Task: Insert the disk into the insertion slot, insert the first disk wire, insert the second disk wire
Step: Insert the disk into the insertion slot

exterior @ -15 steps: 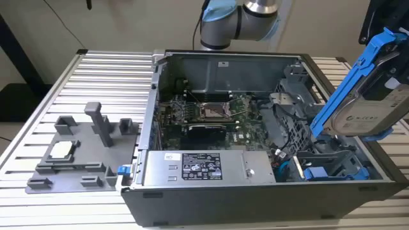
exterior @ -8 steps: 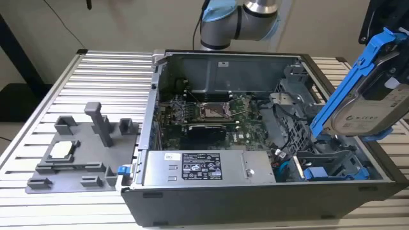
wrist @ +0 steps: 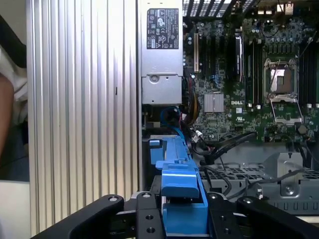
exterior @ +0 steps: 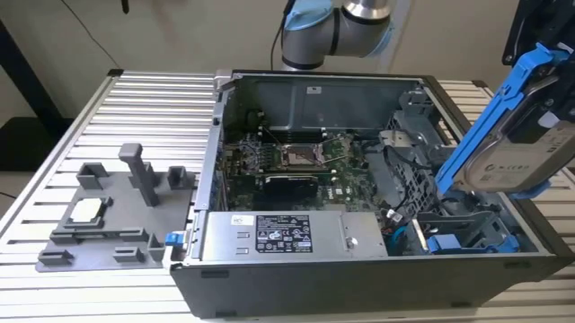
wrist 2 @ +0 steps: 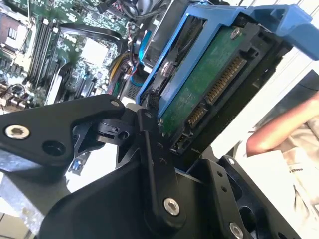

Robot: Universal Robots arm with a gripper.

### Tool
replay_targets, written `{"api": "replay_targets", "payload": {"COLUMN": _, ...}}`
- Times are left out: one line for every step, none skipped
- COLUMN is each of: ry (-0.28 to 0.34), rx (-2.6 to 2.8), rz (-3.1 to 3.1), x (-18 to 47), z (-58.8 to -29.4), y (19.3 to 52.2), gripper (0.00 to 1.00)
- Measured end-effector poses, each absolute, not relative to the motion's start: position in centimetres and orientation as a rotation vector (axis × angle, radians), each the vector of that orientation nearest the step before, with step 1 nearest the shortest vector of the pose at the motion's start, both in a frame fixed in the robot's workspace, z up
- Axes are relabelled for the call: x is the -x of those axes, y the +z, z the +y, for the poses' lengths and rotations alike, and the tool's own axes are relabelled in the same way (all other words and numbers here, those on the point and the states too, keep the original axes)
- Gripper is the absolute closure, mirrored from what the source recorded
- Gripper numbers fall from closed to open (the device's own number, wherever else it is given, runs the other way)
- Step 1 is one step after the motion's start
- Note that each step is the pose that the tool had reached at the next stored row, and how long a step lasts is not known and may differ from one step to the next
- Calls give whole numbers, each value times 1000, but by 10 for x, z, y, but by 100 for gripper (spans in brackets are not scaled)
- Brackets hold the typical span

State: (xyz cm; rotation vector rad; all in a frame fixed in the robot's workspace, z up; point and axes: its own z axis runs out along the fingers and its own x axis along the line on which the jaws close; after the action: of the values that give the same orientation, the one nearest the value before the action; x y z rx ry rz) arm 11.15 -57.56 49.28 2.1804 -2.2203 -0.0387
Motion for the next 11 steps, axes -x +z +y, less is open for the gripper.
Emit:
{"api": "replay_targets", "payload": {"ry": -39, "rx": -2180, "rz": -2220, "x": -111, "z": -576, "y": 492, "gripper": 67}}
{"api": "replay_targets", "payload": {"ry": -39, "rx": -2181, "rz": -2221, "x": -111, "z": -576, "y": 490, "gripper": 67}}
{"api": "replay_targets", "payload": {"ry": -39, "rx": -2181, "rz": -2221, "x": -111, "z": -576, "y": 489, "gripper": 67}}
{"api": "replay_targets", "payload": {"ry": -38, "rx": -2181, "rz": -2221, "x": -111, "z": -576, "y": 487, "gripper": 67}}
{"api": "replay_targets", "payload": {"ry": -37, "rx": -2181, "rz": -2221, "x": -111, "z": -576, "y": 486, "gripper": 67}}
{"api": "replay_targets", "payload": {"ry": -37, "rx": -2182, "rz": -2222, "x": -111, "z": -576, "y": 485, "gripper": 67}}
{"api": "replay_targets", "payload": {"ry": -36, "rx": -2182, "rz": -2222, "x": -111, "z": -576, "y": 484, "gripper": 67}}
{"api": "replay_targets", "payload": {"ry": -35, "rx": -2182, "rz": -2222, "x": -111, "z": -576, "y": 482, "gripper": 67}}
{"api": "replay_targets", "payload": {"ry": -35, "rx": -2182, "rz": -2223, "x": -111, "z": -576, "y": 481, "gripper": 67}}
{"api": "replay_targets", "payload": {"ry": -34, "rx": -2183, "rz": -2223, "x": -111, "z": -576, "y": 480, "gripper": 67}}
{"api": "replay_targets", "payload": {"ry": -33, "rx": -2183, "rz": -2223, "x": -111, "z": -576, "y": 479, "gripper": 67}}
